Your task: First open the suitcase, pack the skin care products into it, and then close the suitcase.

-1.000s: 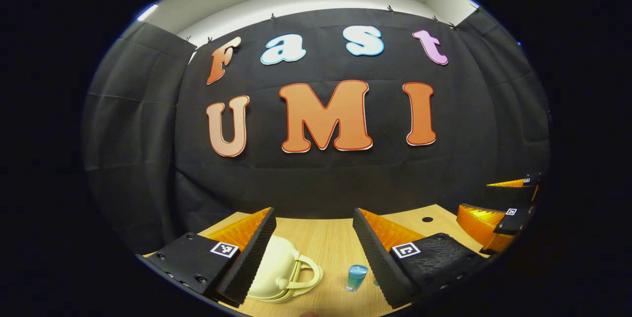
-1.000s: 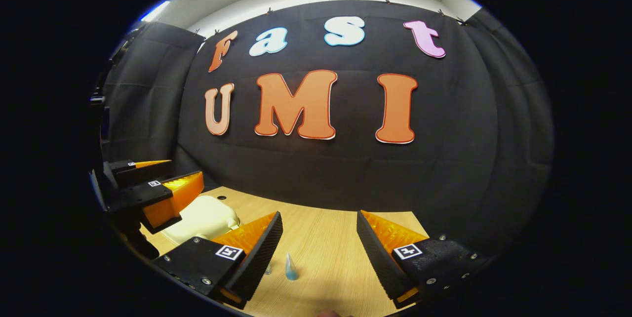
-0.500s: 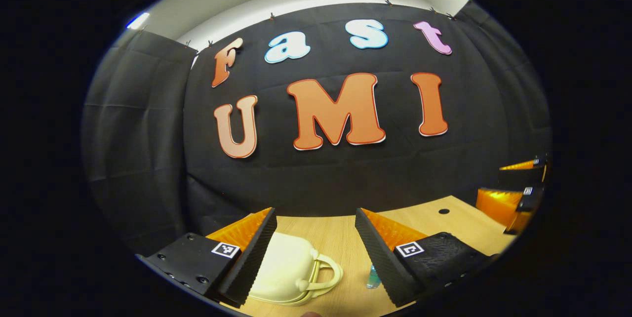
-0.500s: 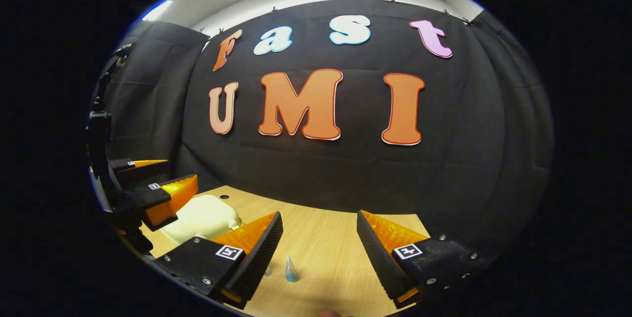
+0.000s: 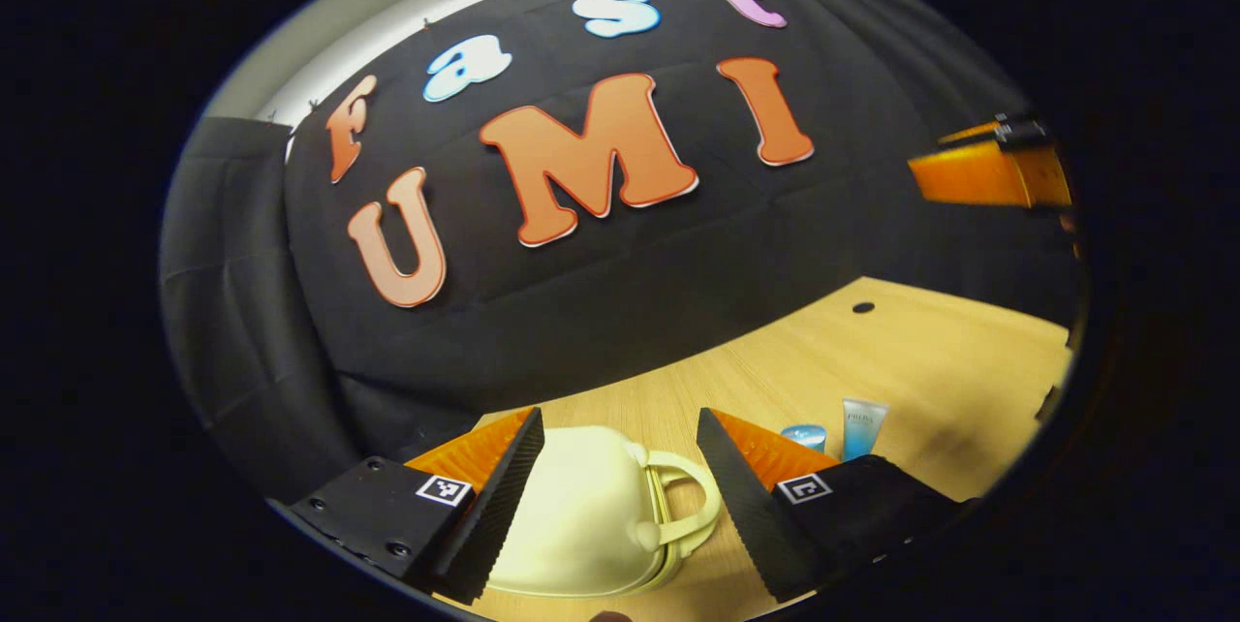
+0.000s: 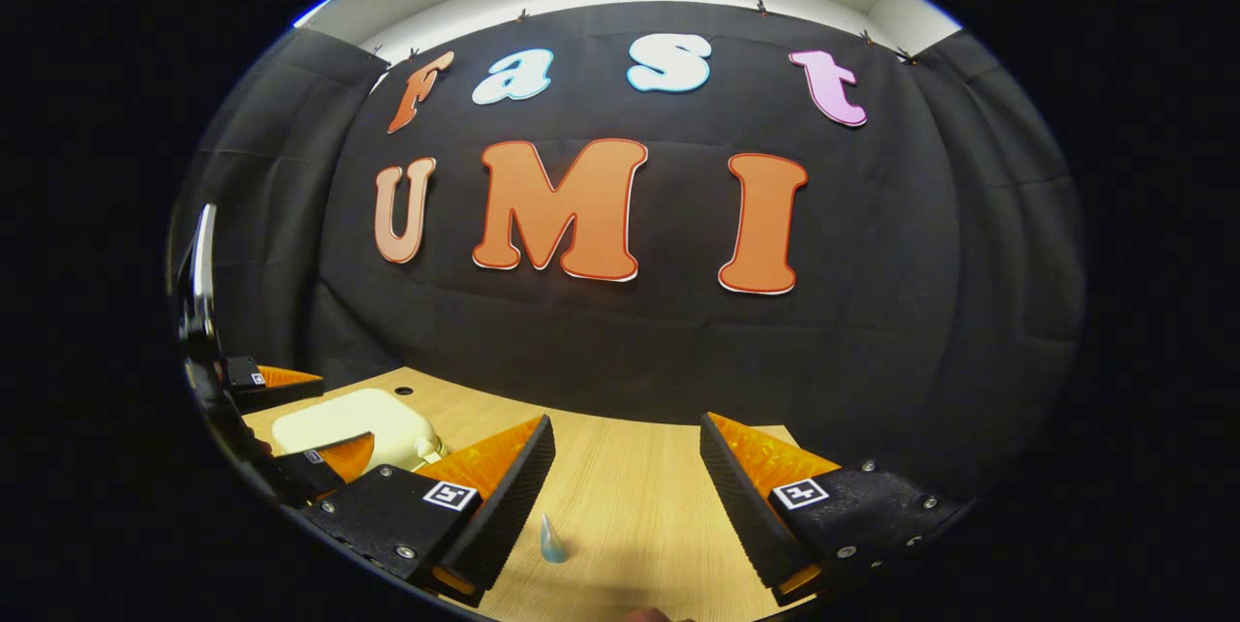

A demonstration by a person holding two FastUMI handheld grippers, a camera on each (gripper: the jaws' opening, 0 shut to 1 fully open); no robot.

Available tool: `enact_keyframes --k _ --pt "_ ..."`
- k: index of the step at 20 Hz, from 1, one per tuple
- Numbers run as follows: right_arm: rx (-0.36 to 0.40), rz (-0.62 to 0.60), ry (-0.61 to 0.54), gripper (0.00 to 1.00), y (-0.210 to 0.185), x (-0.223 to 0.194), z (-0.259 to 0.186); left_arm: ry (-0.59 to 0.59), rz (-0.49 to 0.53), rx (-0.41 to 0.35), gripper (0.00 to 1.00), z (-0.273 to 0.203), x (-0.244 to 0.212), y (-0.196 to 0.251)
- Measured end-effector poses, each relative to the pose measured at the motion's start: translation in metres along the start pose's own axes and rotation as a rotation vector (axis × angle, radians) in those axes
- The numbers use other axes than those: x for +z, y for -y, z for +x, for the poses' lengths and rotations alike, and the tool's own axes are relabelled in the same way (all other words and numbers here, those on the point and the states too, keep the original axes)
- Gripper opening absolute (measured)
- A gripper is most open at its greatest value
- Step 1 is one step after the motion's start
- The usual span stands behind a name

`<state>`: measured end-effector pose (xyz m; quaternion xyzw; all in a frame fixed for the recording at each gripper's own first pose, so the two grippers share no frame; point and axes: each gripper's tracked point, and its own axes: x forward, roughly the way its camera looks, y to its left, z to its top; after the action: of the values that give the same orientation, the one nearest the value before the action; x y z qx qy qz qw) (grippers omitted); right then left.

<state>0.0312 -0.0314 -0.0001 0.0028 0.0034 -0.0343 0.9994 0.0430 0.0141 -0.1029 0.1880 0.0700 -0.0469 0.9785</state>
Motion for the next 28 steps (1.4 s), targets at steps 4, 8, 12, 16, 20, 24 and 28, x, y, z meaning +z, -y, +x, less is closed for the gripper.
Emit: enact_keyframes --k 4,8,12,16,20,24,28 --pt "-0.060 -0.004 -0.006 0.95 0.014 0.001 0.000 -0.046 0.155 -0.074 0.98 0.014 -0.038 0.018" --pt "-0.110 -0.006 -0.012 0.95 0.025 0.001 0.000 -0.105 0.281 -0.135 0.98 0.025 -0.074 0.036" --pt "-0.144 -0.005 -0.021 0.95 0.032 -0.003 0.001 -0.138 0.388 -0.186 0.98 0.032 -0.100 0.046" --pt "-0.161 0.006 -0.030 0.95 0.032 -0.007 0.004 -0.182 0.453 -0.214 0.97 0.038 -0.121 0.049" --pt "-0.171 0.011 -0.036 0.95 0.030 -0.010 0.005 -0.206 0.521 -0.242 0.96 0.039 -0.132 0.054" --pt "-0.177 0.019 -0.043 0.95 0.029 -0.014 0.005 -0.181 0.701 -0.258 0.82 0.041 -0.132 0.065" --pt "-0.177 0.020 -0.045 0.95 0.026 -0.015 0.005 -0.178 0.837 -0.256 0.54 0.048 -0.144 0.063"
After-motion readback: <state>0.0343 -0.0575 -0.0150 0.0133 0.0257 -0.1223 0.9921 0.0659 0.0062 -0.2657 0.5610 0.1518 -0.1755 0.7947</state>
